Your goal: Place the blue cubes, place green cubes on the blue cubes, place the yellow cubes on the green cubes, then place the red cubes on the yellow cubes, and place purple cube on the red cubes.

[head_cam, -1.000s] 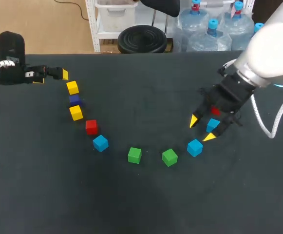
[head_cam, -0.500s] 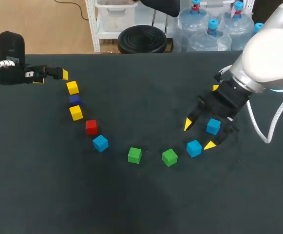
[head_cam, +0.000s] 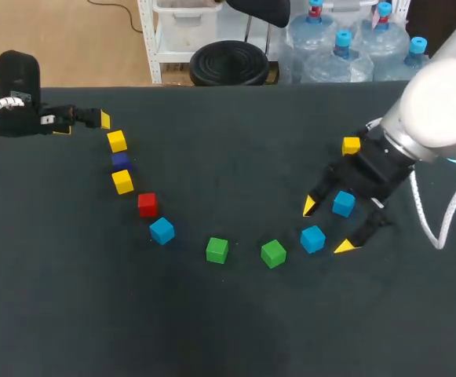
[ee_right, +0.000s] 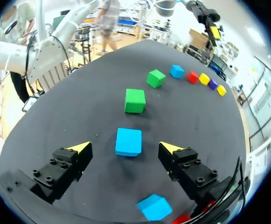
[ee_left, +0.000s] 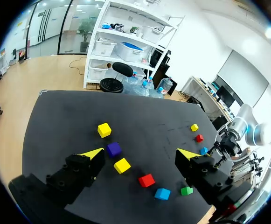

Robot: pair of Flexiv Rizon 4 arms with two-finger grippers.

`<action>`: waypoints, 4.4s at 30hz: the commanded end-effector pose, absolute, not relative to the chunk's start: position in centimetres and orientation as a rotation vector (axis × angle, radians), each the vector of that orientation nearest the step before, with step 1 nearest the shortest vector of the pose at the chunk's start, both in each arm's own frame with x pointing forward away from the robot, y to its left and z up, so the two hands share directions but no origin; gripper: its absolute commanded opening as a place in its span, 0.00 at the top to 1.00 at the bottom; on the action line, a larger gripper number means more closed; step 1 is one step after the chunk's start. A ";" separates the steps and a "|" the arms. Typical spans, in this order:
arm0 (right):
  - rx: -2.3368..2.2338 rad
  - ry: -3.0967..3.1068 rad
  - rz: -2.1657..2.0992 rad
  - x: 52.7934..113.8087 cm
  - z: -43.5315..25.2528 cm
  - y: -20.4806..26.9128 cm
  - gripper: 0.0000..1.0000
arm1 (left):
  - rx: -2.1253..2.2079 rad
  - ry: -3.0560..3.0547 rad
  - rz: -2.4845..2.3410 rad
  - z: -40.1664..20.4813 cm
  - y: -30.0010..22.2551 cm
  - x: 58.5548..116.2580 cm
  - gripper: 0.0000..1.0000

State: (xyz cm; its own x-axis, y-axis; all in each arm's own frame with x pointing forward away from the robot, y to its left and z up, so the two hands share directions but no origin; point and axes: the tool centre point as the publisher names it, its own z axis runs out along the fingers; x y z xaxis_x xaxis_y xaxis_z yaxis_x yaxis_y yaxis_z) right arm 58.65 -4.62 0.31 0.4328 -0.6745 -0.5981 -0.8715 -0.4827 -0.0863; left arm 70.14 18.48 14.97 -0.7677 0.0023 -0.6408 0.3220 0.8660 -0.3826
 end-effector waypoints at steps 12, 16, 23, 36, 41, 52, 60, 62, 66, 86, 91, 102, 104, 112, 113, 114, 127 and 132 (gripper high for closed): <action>-2.195 1.445 0.615 57.7 0.0 -4.9 0.20 | 0.232 2.378 -0.634 15.0 18.5 70.1 0.00; -2.199 1.444 0.618 58.1 -0.2 -4.5 0.09 | 0.232 2.378 -0.634 15.0 18.5 70.1 0.00; -2.189 1.443 0.614 59.0 -0.5 -3.9 0.06 | 0.232 2.378 -0.634 15.0 18.5 70.1 0.00; -2.219 1.428 0.653 59.2 -0.9 -3.0 0.42 | 0.232 2.378 -0.634 15.0 18.5 70.1 0.00; -2.221 1.441 0.646 59.1 -0.9 -3.1 0.85 | 0.232 2.378 -0.634 15.0 18.5 70.1 0.00; -2.238 1.514 0.615 59.3 1.2 -2.1 1.00 | 0.232 2.378 -0.634 15.0 18.5 70.1 0.00; -2.138 1.668 0.572 60.4 3.3 0.3 1.00 | 0.232 2.378 -0.634 15.0 18.5 70.1 0.00; -2.114 1.703 0.563 61.0 3.4 1.0 1.00 | 0.232 2.378 -0.634 15.0 18.5 70.1 0.00; -2.097 1.749 0.552 62.1 3.6 2.7 1.00 | 0.232 2.378 -0.634 15.0 18.5 70.1 0.00; -1.921 1.844 0.444 67.4 3.9 7.6 1.00 | 0.232 2.378 -0.634 15.0 18.5 70.1 0.00; -1.878 1.868 0.437 68.0 3.5 8.0 1.00 | 0.232 2.378 -0.634 15.0 18.5 70.1 0.00; -1.827 1.927 0.440 68.7 1.5 7.9 1.00 | 0.232 2.378 -0.634 15.0 18.5 70.1 0.00; -1.824 1.932 0.443 68.9 1.2 8.0 1.00 | 0.232 2.378 -0.634 15.0 18.5 70.1 0.00; -1.820 1.944 0.441 69.8 0.6 8.2 1.00 | 0.232 2.378 -0.634 15.0 18.5 70.1 0.00; -1.819 1.944 0.441 69.9 0.5 8.2 1.00 | 0.232 2.378 -0.634 15.0 18.5 70.1 0.00; -1.818 1.944 0.442 70.0 0.4 8.2 1.00 | 0.232 2.378 -0.634 15.0 18.5 70.1 0.00; -1.810 1.924 0.462 70.7 0.0 8.8 1.00 | 0.232 2.378 -0.634 15.0 18.5 70.1 0.00; -1.811 1.927 0.467 70.8 -0.4 8.6 1.00 | 0.232 2.378 -0.634 15.0 18.5 70.1 0.00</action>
